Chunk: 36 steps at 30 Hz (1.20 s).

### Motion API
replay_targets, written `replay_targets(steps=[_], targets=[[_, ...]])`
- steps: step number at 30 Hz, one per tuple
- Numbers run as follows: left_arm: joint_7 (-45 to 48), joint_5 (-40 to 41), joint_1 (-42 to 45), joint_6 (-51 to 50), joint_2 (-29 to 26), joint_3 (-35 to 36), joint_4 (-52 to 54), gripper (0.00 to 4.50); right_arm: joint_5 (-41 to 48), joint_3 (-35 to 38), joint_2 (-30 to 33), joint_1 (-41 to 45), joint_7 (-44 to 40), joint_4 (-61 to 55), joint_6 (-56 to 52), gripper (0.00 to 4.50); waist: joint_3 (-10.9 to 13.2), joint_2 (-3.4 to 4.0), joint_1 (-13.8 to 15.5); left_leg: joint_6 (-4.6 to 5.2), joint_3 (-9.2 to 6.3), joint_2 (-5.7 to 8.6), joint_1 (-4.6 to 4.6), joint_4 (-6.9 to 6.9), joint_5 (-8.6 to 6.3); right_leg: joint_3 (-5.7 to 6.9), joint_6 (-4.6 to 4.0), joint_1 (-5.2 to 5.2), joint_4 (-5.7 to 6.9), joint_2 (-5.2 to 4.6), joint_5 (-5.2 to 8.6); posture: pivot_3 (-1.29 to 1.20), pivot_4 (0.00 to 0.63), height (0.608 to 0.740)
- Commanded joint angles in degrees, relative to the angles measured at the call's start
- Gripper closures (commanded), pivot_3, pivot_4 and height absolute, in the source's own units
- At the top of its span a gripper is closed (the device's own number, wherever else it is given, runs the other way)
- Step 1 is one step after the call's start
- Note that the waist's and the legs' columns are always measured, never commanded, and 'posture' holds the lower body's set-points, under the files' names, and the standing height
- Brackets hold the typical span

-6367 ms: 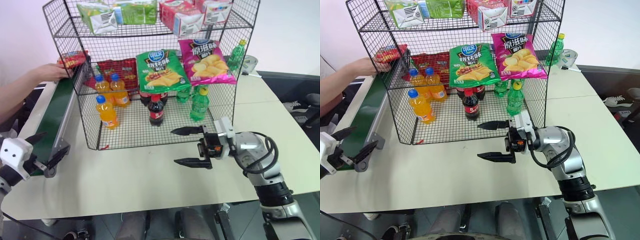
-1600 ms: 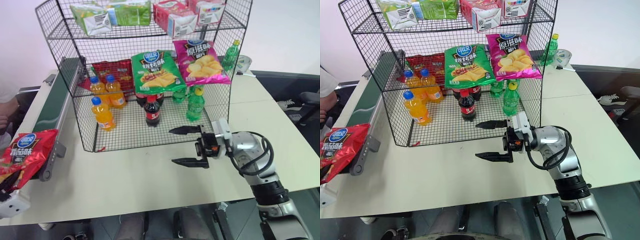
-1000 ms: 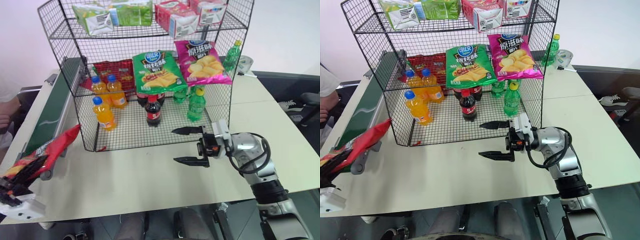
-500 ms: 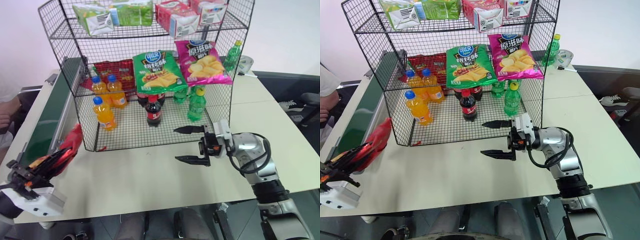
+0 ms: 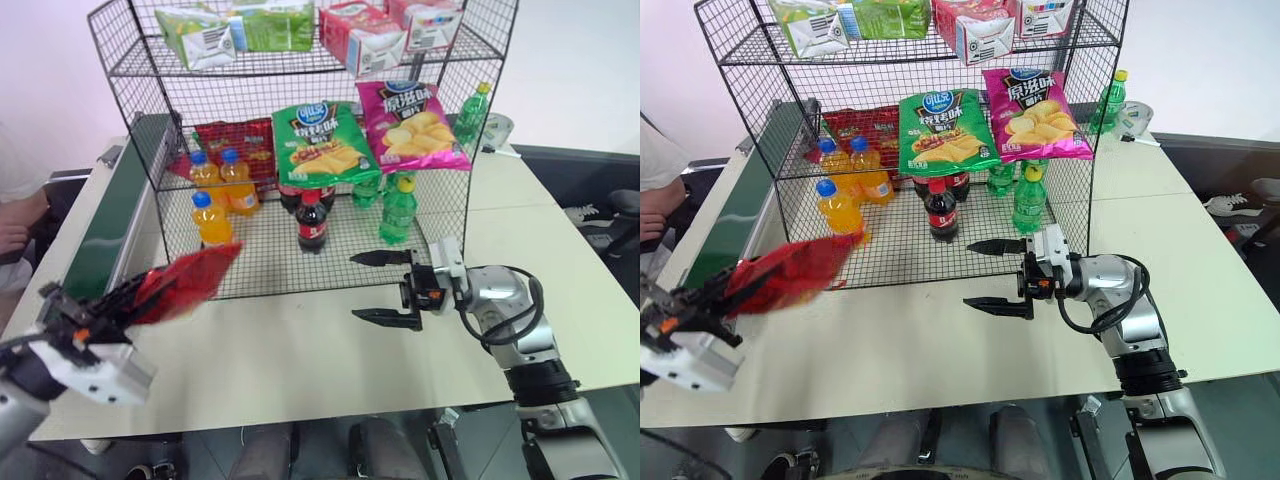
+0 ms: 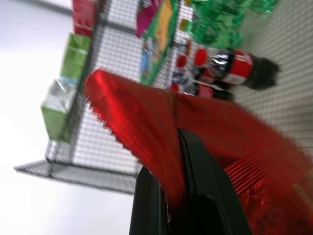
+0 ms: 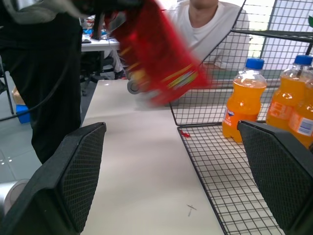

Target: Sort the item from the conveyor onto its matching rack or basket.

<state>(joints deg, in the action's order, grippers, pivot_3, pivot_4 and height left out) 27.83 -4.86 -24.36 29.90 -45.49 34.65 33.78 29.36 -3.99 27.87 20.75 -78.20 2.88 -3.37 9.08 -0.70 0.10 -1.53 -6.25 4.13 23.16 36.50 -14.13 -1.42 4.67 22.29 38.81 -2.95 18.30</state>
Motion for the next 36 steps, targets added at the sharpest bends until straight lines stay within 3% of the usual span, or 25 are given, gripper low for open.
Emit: replay_targets(steps=[1, 8, 15, 23, 30, 36], targets=[[1.56, 3.94, 4.99, -3.67, -2.49, -1.23, 3.61, 4.46, -0.13, 0.59, -0.03, 0.68, 0.21, -0.21, 0.66, 0.0, 0.0, 0.0, -0.12, 0.0, -0.01, 0.0, 0.01, 0.0, 0.0, 0.01, 0.0, 0.02, 0.0, 0.01, 0.0, 0.0, 0.15, 0.74], [3.27, 6.05, 26.48, -8.51, -11.37, -4.99, -2.14, 4.46, -0.5, 0.49, -0.26, 0.58, 0.36, 0.12, 0.79, 0.0, 0.02, 0.02, -0.55, -0.02, -0.1, -0.01, -0.01, 0.0, 0.01, 0.06, 0.0, 0.01, 0.07, 0.03, 0.0, 0.0, 0.15, 0.74], [4.27, 3.89, 38.43, -8.59, -14.23, -9.15, -7.84, 4.46, -0.85, 0.48, -0.81, 0.86, 0.85, 0.43, 0.82, 0.0, 0.07, 0.09, -1.12, -0.05, -0.02, -0.01, -0.02, -0.12, 0.03, -0.06, 0.01, 0.14, 0.11, 0.07, 0.0, 0.0, 0.15, 0.74], [0.36, -4.96, 46.42, 3.4, -15.2, -12.37, -26.11, 4.46, -1.17, 0.34, -0.95, 0.76, 1.47, 0.09, 0.74, 0.0, 0.08, 0.1, -0.86, -0.1, -0.05, -0.02, -0.03, -0.1, 0.06, -0.03, 0.01, 0.17, 0.2, 0.1, 0.0, 0.0, 0.15, 0.74], [-5.2, -12.32, 54.12, 14.94, -14.01, -19.96, -39.63, 4.46, -1.1, 0.63, -0.69, 0.86, 1.98, -0.81, 0.36, 0.0, 0.08, 0.1, -0.83, -0.1, -0.04, 0.01, 0.01, -0.01, 0.06, -0.03, 0.03, 0.17, 0.21, 0.08, -0.01, 0.0, 0.15, 0.74], [-6.77, -12.87, 62.51, 19.55, -16.83, -22.38, -47.58, 4.46, -0.97, 0.79, -0.2, -0.44, 2.59, -1.89, 0.37, 0.0, 0.09, 0.07, -0.91, -0.1, -0.08, 0.0, 0.17, 0.07, 0.06, 0.0, 0.03, 0.34, 0.33, 0.1, -0.01, 0.0, 0.15, 0.74]])
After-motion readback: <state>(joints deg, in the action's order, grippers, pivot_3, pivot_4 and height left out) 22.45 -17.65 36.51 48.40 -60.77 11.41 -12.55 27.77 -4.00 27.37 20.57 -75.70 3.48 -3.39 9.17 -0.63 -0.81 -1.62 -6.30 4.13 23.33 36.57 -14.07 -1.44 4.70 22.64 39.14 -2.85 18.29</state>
